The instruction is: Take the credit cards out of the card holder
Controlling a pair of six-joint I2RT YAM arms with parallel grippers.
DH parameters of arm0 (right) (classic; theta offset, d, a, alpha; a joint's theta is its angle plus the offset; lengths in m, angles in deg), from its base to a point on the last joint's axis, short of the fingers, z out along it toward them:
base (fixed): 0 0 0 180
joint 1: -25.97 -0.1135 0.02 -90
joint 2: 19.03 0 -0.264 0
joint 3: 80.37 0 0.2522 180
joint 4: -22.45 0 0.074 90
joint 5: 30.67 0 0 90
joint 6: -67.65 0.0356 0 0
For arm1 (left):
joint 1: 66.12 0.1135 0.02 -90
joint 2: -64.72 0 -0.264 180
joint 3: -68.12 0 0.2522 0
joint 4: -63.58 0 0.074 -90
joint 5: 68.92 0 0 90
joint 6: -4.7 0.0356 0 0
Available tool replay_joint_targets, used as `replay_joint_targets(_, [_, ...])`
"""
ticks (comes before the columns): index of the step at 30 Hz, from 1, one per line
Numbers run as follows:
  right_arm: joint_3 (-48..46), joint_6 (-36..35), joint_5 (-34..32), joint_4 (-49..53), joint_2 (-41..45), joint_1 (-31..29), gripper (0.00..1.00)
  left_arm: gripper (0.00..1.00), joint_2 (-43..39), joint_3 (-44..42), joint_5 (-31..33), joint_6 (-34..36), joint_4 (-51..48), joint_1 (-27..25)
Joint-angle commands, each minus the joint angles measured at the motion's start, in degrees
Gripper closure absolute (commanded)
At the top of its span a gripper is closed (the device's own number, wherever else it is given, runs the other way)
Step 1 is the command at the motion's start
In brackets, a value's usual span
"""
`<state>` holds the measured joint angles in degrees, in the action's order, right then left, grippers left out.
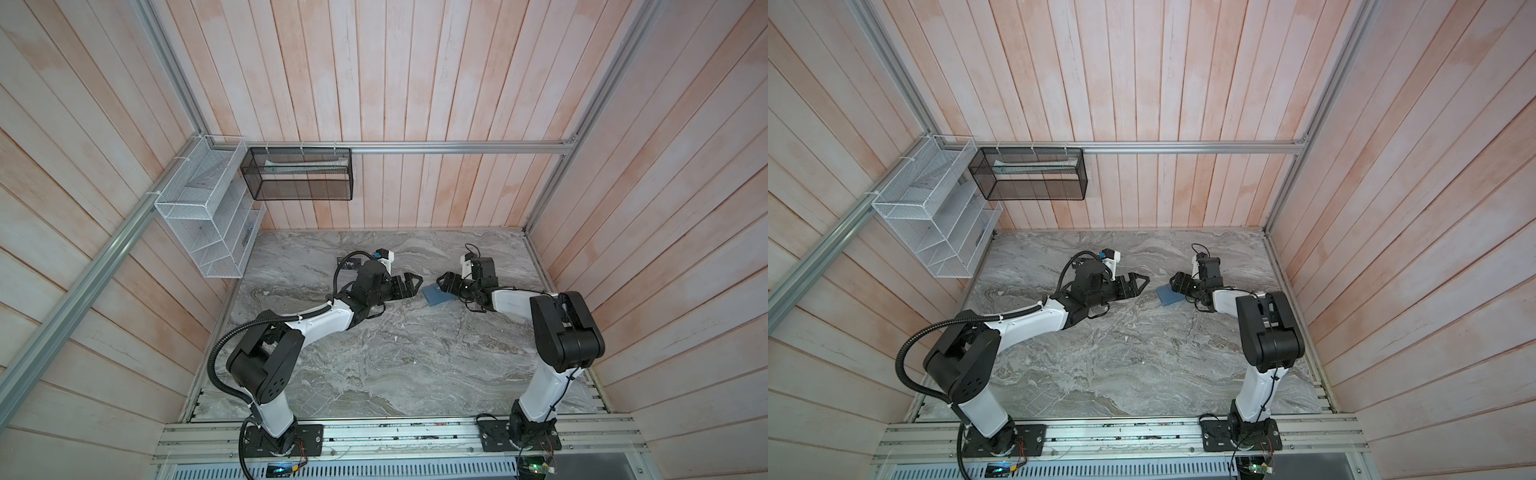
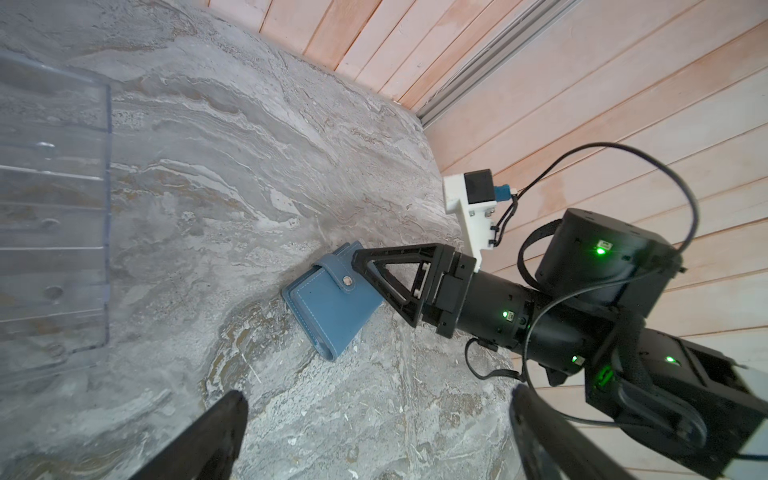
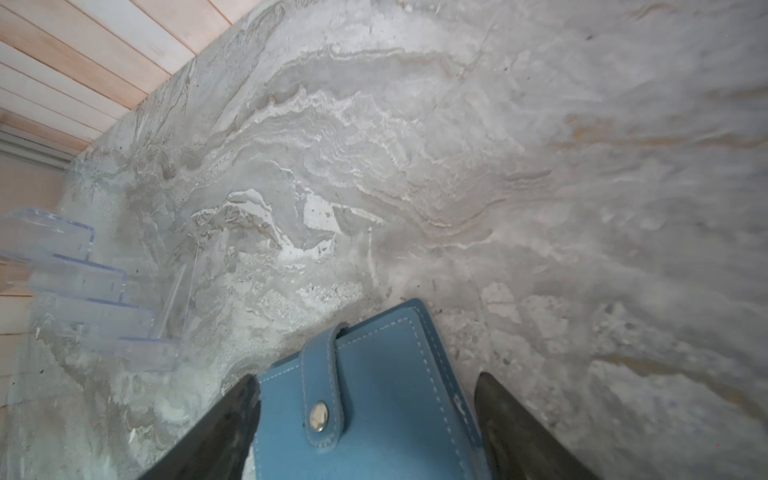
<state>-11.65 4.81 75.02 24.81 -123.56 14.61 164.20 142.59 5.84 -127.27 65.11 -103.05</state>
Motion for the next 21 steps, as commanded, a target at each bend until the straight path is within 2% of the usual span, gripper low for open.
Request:
replay_joint_targets(1, [2.37,-3.49,-1.37,5.88,0.87,1.39,0.18,0.0,0.95,-0.76,-4.02,-2.58,1.3,-0.25])
replay_joint_targets(5, [0.7,-2.93,1.02,6.68,2.2,1.86,0.2,0.0,5.86,2.93,-8.85,-5.0,2.27,-0.25])
replay_joint_targets(8, [-2.97,-1.81,3.26,4.97,5.96,1.91,0.19,0.0,9.6,7.84,-10.64,-3.21,-0.07,-0.33])
replay_joint_targets(16, [-11.4,4.14,8.56,0.58,12.54,1.52,0.17,0.0,20.88,19.32,-9.77,0.75,-1.41,-0.25])
replay_joint_targets(21, [-14.54,7.55,11.04,-3.08,12.44,0.94,0.15,0.0,28.96,26.99,-9.98,0.15,-1.14,-0.29])
